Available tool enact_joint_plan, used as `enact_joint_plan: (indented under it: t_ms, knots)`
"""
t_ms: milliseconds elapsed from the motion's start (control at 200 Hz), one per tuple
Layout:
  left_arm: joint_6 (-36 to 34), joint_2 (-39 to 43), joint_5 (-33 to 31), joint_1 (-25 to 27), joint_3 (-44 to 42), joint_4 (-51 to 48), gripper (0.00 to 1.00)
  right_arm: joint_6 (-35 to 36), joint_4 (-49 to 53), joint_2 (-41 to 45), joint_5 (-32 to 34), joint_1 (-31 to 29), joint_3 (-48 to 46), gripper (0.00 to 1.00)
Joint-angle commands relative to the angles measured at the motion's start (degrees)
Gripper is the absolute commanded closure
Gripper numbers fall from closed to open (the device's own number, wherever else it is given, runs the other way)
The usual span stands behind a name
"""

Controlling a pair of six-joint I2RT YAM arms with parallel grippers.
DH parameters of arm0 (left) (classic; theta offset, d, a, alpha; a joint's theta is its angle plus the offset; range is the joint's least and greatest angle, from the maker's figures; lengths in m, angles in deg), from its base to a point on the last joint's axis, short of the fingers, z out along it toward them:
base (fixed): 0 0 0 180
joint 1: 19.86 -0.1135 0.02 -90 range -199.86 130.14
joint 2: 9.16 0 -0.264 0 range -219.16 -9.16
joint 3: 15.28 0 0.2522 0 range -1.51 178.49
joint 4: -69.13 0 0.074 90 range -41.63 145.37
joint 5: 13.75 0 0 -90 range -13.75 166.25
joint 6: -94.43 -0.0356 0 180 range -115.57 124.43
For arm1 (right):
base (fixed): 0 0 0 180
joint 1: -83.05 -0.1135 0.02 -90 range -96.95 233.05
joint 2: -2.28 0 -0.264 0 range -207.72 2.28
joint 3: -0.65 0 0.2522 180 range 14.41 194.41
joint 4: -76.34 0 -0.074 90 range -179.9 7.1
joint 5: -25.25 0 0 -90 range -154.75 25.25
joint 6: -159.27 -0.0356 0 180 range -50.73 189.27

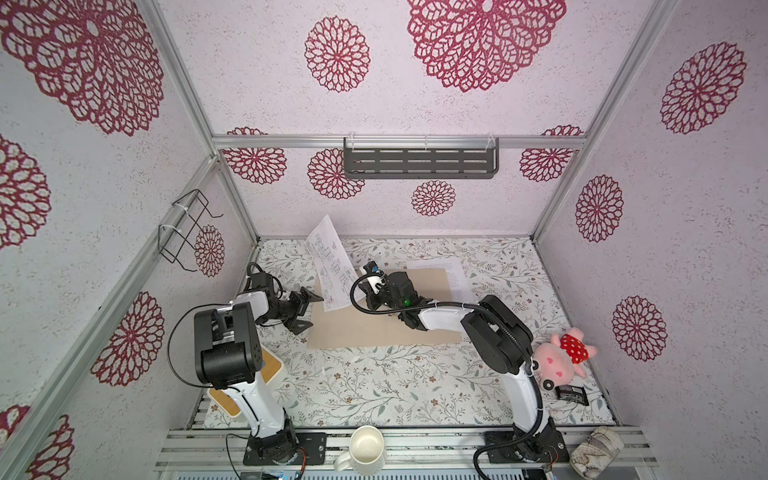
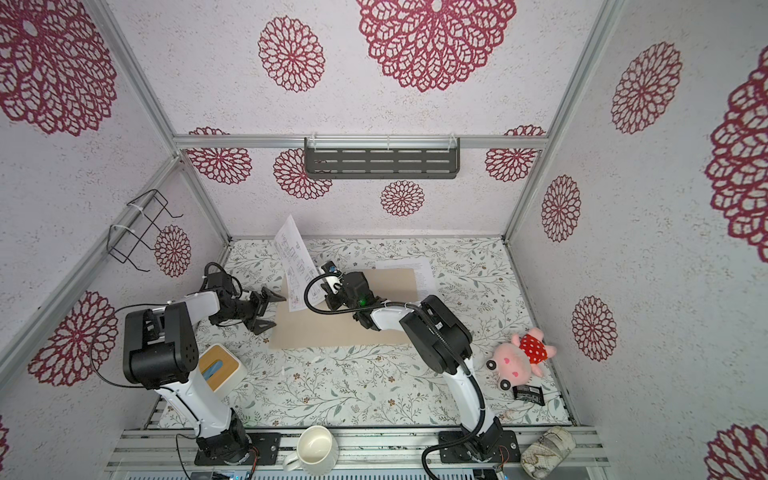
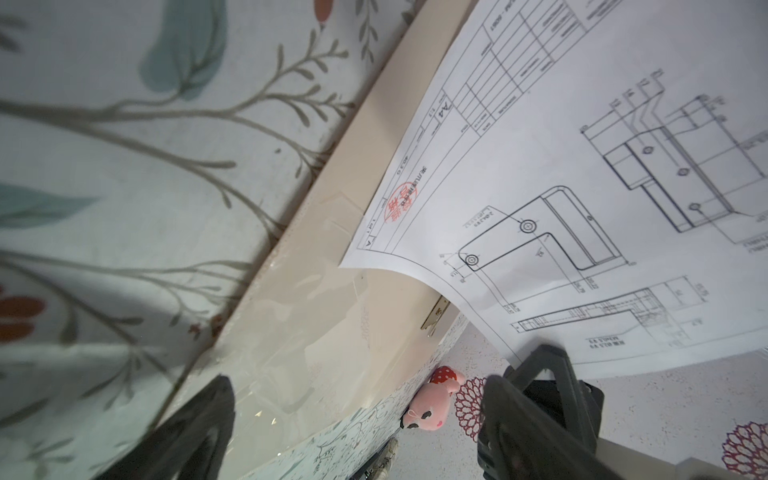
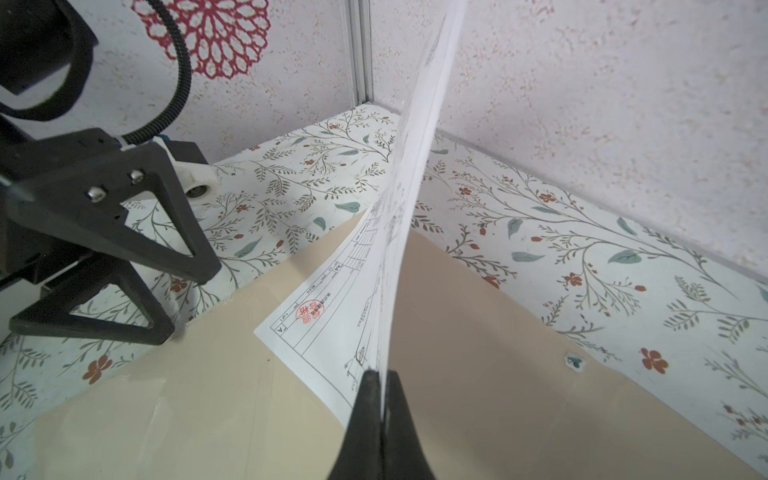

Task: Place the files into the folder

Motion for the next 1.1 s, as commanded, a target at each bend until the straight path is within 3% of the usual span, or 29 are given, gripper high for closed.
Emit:
enact_joint_plan:
  t_ms: [0,726,1096]
  knots:
    - [0.55,0.26,1.1,-0.31,0.92,1.79,0.04,0.14,-3.5,4.34,0.82,-0.47,-0.05,1.0]
    - [2.7,0.44,2.46,0.33,0.98,4.78,0.04,-8.52,-6.97,5.53,-0.6,-1.13,-5.55,1.0]
    - [4.47,-0.89,2.33,3.44,4.03,6.41,0.04,-12.68,-5.98,5.93,2.51,-1.66,-7.34,1.0]
